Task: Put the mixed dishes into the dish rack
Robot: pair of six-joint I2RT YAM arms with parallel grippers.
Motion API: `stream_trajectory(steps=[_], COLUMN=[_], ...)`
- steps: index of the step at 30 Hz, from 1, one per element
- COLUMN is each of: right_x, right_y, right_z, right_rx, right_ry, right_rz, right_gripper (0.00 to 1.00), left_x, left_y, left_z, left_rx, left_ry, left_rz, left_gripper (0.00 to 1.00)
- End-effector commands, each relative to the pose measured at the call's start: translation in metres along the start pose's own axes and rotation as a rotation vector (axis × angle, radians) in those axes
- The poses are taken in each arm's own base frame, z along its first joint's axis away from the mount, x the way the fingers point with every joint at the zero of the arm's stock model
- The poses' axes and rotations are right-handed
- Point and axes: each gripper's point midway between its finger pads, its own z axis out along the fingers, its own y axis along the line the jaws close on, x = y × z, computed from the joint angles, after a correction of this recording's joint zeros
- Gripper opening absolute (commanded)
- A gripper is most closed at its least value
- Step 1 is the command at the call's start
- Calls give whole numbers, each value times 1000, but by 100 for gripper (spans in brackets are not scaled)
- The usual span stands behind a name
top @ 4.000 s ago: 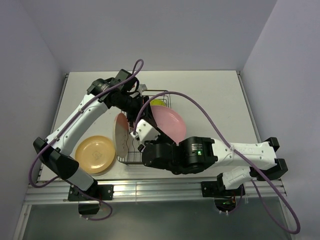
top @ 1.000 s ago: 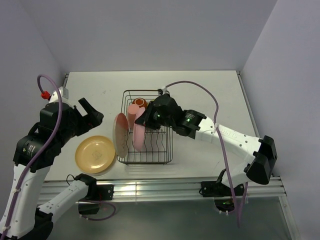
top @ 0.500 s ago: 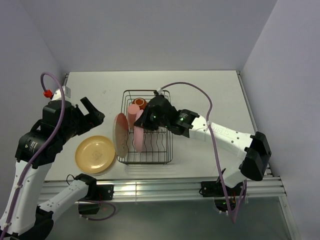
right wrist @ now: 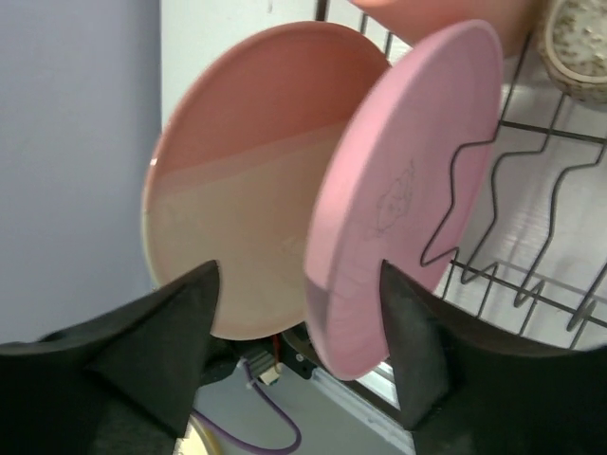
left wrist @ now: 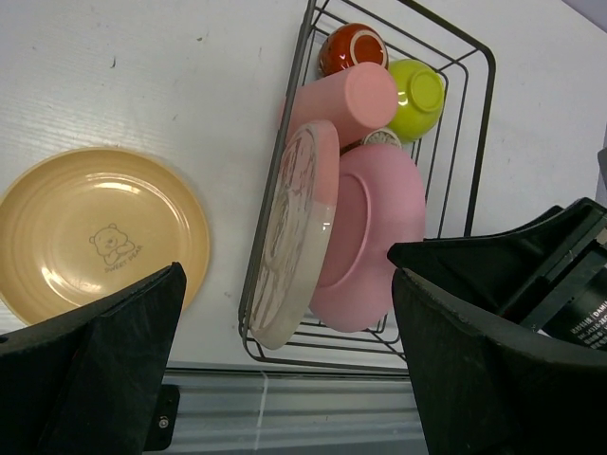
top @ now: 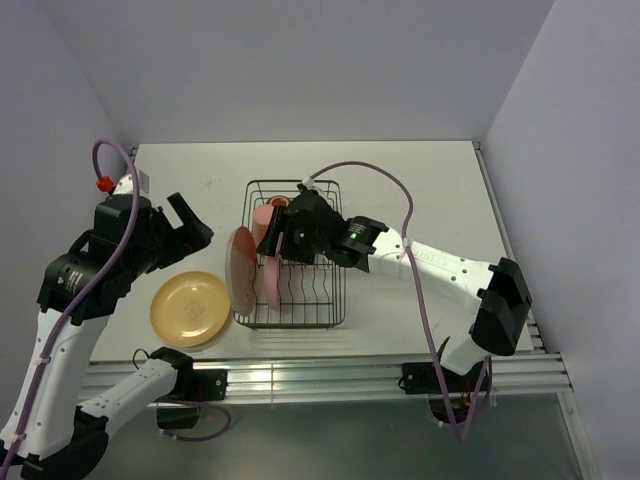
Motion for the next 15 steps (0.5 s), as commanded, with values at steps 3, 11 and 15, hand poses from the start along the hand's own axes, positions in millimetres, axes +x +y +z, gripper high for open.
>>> stream_trajectory(steps=[3, 11, 15], right_x=[-15, -30, -36], right_y=[23, 23, 16], right_z=[-17, -82, -123], right_rx=[-53, -73, -93], right_ry=[-57, -143, -181], right_rz=[-40, -28, -95], right_gripper=[79, 85, 85], left_x=[-8, 13, 26], left_y=[-3, 34, 42], left_z=[-6, 9, 23], left_rx=[-3, -201, -268], left_ry=[-17, 31, 81], left_rz=[-11, -64, -131], left_gripper=[97, 99, 99])
